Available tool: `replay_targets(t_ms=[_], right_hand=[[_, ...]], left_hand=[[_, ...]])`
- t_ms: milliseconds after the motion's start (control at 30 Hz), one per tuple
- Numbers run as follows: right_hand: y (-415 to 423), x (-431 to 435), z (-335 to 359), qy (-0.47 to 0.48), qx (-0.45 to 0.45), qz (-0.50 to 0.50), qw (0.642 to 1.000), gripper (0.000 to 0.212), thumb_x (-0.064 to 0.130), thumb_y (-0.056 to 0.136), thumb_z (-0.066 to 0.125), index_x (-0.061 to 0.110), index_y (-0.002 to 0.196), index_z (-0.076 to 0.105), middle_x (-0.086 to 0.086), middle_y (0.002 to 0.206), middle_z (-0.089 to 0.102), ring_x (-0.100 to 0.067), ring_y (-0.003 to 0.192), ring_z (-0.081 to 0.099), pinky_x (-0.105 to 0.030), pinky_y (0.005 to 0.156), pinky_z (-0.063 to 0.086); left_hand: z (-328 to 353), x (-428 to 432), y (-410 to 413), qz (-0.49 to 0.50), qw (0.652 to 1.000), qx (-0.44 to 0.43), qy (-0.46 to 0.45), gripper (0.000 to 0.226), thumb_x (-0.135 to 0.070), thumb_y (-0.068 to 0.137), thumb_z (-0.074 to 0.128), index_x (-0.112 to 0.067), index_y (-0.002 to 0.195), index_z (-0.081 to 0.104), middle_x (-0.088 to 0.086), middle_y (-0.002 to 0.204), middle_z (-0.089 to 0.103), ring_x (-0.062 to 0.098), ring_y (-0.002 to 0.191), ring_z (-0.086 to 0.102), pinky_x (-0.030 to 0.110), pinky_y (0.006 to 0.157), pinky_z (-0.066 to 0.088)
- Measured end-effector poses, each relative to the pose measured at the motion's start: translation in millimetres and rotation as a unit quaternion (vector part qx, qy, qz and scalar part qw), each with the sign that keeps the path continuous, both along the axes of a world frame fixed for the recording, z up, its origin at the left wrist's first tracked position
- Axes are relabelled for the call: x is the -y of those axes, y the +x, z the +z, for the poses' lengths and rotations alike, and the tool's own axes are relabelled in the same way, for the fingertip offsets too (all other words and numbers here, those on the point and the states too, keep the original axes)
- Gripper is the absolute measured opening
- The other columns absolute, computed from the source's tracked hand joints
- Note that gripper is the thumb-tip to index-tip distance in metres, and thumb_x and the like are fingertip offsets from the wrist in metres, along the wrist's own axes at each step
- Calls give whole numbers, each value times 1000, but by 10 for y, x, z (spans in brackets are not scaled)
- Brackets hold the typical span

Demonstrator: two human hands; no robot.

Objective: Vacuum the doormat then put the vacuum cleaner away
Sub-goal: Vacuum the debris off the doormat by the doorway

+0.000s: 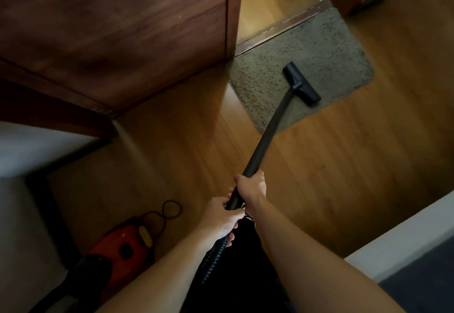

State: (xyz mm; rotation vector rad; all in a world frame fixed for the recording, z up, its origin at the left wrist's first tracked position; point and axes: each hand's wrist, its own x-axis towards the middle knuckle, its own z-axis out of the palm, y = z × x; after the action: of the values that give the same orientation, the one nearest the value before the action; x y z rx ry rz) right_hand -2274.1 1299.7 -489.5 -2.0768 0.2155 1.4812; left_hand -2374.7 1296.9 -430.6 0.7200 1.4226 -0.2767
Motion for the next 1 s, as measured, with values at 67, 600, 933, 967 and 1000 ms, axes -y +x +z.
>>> replay_targets(t_ms=[67, 600, 933, 967, 1000], right_hand=[[-207, 99, 36, 3, 3, 26, 1000, 36, 9, 92, 63, 13, 121, 42, -14, 84, 64, -16, 44, 64, -27, 45, 53], [-336, 231, 709, 281, 124, 767, 563, 76, 45, 77, 70, 38, 146, 41, -1, 124, 46, -21, 117, 43, -38, 100, 42], [-756, -23, 510, 300, 50, 853, 425, 21, 32, 80, 79, 34, 80, 58, 13, 80, 62, -6, 77, 62, -38, 85, 55], [-770, -37, 504, 292, 40, 848, 441, 19, 28, 80, 79, 31, 81, 60, 10, 80, 63, -7, 76, 63, -38, 77, 57], [-787, -49, 504, 286, 34, 844, 452, 16, 25, 80, 78, 27, 84, 63, 8, 82, 64, -8, 77, 64, -38, 75, 58]], left_hand=[[64, 81, -229, -2, 1000, 2, -2, 11, -14, 92, 65, -6, 85, 62, 9, 63, 52, 17, 35, 45, 23, 36, 40], [706, 254, -1310, -186, 977, 45, 90, 23, -16, 75, 66, -17, 97, 60, 1, 76, 62, 18, 67, 61, 32, 64, 45], [1123, 647, -1947, -119, 965, 42, 228, 62, -43, 78, 76, -46, 134, 50, -22, 114, 63, -5, 101, 60, 28, 91, 54], [1205, 725, -2013, -124, 955, 10, 268, 62, -47, 78, 75, -48, 135, 49, -26, 116, 60, -9, 103, 57, 22, 91, 52], [1300, 811, -2066, -127, 938, -29, 322, 61, -51, 79, 73, -47, 135, 49, -29, 117, 58, -11, 105, 54, 16, 91, 49]])
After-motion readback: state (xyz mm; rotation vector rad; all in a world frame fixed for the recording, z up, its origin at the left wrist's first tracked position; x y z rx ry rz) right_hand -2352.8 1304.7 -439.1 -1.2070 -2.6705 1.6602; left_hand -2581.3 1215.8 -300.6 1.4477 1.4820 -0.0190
